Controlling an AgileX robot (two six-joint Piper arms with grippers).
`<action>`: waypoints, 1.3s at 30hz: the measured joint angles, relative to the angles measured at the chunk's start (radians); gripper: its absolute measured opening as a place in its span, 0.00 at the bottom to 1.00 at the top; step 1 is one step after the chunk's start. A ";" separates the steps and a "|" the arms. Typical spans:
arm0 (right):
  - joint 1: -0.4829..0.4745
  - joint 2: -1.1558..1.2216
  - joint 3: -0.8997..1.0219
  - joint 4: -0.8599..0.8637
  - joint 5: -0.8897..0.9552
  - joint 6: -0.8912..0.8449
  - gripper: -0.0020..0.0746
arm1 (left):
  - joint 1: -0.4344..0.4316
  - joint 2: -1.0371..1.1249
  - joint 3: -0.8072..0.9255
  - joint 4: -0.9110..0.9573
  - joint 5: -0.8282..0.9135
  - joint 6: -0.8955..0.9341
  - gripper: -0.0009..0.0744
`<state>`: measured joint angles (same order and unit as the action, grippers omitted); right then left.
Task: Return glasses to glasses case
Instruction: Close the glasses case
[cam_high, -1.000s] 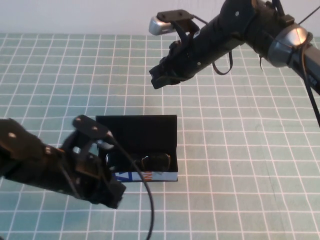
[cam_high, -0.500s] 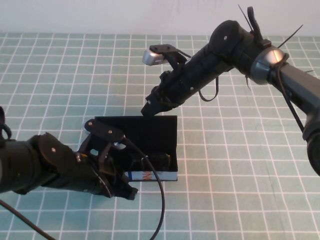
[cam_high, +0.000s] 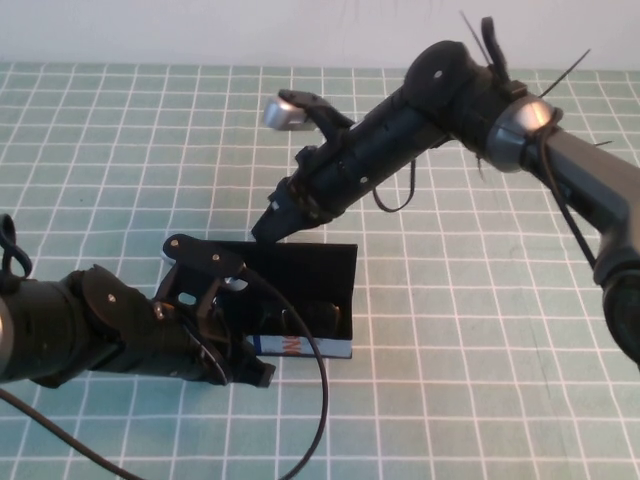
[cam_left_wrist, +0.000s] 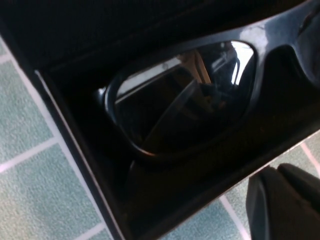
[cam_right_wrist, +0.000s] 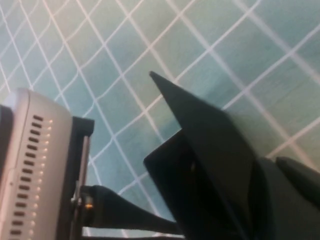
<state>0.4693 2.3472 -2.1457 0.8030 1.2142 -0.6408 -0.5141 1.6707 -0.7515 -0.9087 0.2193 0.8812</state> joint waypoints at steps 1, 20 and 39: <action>0.011 0.000 0.000 -0.012 0.000 0.014 0.01 | 0.000 0.000 0.000 -0.004 0.000 0.000 0.01; 0.121 0.000 0.000 -0.238 0.005 0.227 0.01 | -0.001 0.001 0.000 -0.006 0.019 0.000 0.01; 0.067 -0.124 0.000 -0.247 0.011 0.227 0.01 | -0.002 -0.394 0.000 0.491 0.287 -0.159 0.01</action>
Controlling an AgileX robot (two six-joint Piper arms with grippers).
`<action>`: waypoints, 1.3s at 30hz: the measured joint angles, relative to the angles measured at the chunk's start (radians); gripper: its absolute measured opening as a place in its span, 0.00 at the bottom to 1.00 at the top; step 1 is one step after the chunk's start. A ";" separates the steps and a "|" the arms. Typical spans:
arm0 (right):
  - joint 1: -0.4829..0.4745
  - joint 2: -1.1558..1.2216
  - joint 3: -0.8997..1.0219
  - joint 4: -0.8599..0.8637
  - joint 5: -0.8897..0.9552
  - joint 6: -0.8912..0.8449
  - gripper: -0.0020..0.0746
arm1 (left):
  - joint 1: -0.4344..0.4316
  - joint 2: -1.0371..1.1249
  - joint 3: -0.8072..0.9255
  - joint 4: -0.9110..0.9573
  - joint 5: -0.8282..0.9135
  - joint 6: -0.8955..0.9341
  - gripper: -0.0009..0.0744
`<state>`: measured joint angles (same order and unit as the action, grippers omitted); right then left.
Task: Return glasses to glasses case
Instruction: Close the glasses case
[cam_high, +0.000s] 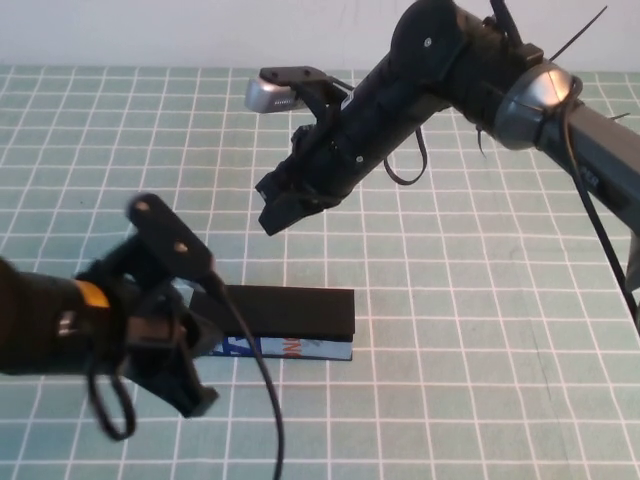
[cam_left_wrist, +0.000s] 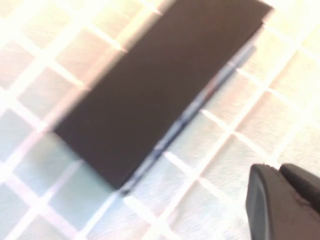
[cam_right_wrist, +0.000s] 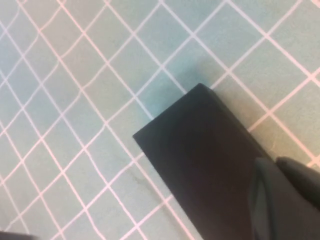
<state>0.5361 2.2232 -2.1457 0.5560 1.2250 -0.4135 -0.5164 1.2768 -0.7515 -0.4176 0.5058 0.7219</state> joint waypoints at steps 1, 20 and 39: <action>0.000 -0.004 0.000 0.002 0.000 0.000 0.01 | 0.000 -0.038 0.000 0.052 0.003 -0.054 0.01; 0.088 0.022 0.201 -0.053 -0.008 -0.016 0.01 | 0.000 -0.557 0.000 0.648 0.297 -0.648 0.01; 0.088 -0.200 0.192 -0.139 -0.077 -0.020 0.01 | 0.000 -0.863 0.000 0.418 0.684 -0.519 0.01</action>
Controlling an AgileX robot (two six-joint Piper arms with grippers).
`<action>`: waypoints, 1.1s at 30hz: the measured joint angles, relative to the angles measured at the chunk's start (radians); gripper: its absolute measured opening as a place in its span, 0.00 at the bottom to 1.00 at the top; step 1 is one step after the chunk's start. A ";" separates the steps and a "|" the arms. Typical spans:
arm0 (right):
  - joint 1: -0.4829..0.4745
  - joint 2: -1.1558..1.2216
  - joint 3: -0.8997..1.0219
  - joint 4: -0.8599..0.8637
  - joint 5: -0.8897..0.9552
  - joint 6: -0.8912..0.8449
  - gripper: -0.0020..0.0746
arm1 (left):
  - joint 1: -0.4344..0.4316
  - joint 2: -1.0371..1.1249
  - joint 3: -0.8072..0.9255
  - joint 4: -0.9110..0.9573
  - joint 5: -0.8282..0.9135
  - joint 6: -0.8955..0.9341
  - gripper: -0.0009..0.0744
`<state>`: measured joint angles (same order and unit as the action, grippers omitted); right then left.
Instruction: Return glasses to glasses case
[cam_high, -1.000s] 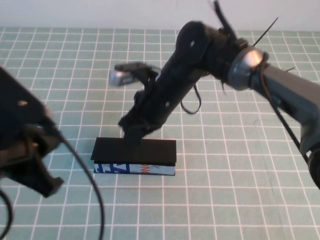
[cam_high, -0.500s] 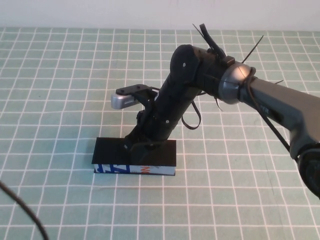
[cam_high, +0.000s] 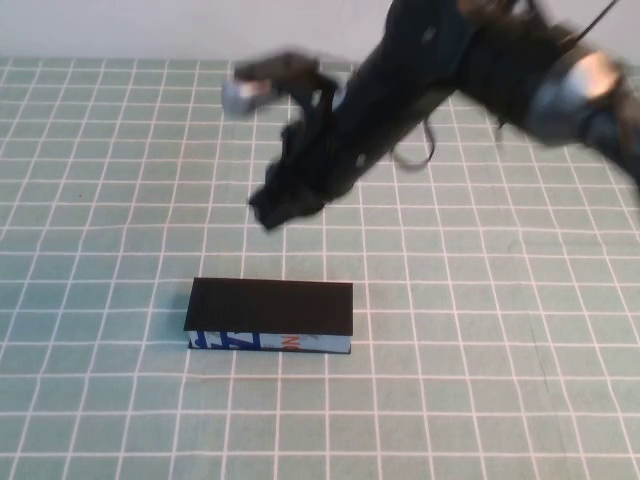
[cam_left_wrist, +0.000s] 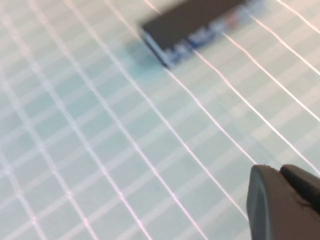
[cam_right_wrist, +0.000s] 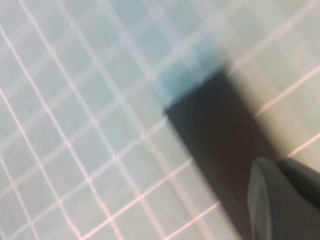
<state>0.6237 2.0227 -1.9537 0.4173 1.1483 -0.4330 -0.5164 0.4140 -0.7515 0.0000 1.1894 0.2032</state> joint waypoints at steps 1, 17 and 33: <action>0.000 -0.038 -0.010 -0.016 -0.009 0.000 0.01 | 0.000 -0.004 0.000 -0.018 0.023 0.017 0.01; -0.002 -0.649 -0.052 -0.417 0.105 0.139 0.01 | 0.000 -0.061 0.000 0.179 -0.266 -0.264 0.01; -0.002 -1.138 0.661 -0.445 -0.053 0.269 0.01 | 0.000 -0.061 0.202 0.183 -0.315 -0.378 0.01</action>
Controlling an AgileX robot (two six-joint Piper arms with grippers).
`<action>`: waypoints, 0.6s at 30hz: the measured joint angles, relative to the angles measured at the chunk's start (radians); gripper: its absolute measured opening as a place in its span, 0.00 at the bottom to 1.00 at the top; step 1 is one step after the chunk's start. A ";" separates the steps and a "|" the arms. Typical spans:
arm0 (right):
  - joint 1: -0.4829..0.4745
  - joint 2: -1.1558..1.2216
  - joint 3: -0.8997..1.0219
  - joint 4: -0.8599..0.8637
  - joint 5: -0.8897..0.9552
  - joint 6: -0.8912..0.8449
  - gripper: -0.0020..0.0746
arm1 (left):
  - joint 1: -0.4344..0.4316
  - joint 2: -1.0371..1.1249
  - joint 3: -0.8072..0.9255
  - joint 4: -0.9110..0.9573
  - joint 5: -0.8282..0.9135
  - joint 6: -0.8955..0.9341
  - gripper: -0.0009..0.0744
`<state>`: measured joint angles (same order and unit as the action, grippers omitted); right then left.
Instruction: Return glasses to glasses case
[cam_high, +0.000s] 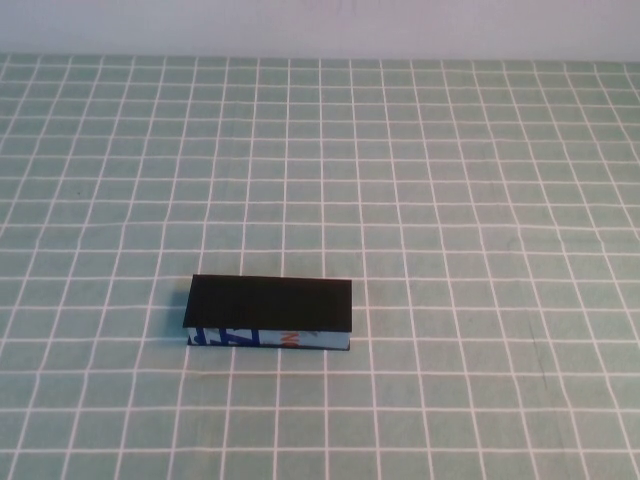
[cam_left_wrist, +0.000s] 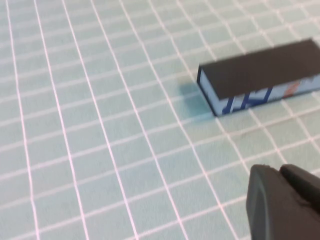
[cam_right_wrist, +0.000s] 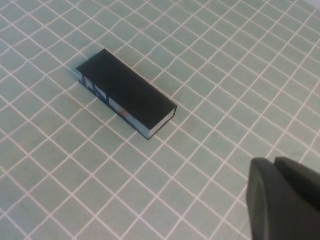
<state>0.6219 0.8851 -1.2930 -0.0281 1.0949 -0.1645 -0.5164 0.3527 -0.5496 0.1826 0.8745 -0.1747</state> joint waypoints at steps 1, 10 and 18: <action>0.000 -0.047 0.078 0.000 -0.041 0.002 0.01 | 0.000 0.000 0.012 0.000 -0.001 -0.003 0.01; 0.000 -0.450 0.668 0.074 -0.347 0.012 0.01 | 0.000 0.000 0.036 -0.006 -0.023 -0.013 0.01; 0.000 -0.700 0.867 0.085 -0.415 0.013 0.01 | 0.000 0.000 0.036 -0.006 -0.027 -0.013 0.01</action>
<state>0.6219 0.1847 -0.4263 0.0570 0.6800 -0.1511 -0.5164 0.3527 -0.5135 0.1767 0.8472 -0.1874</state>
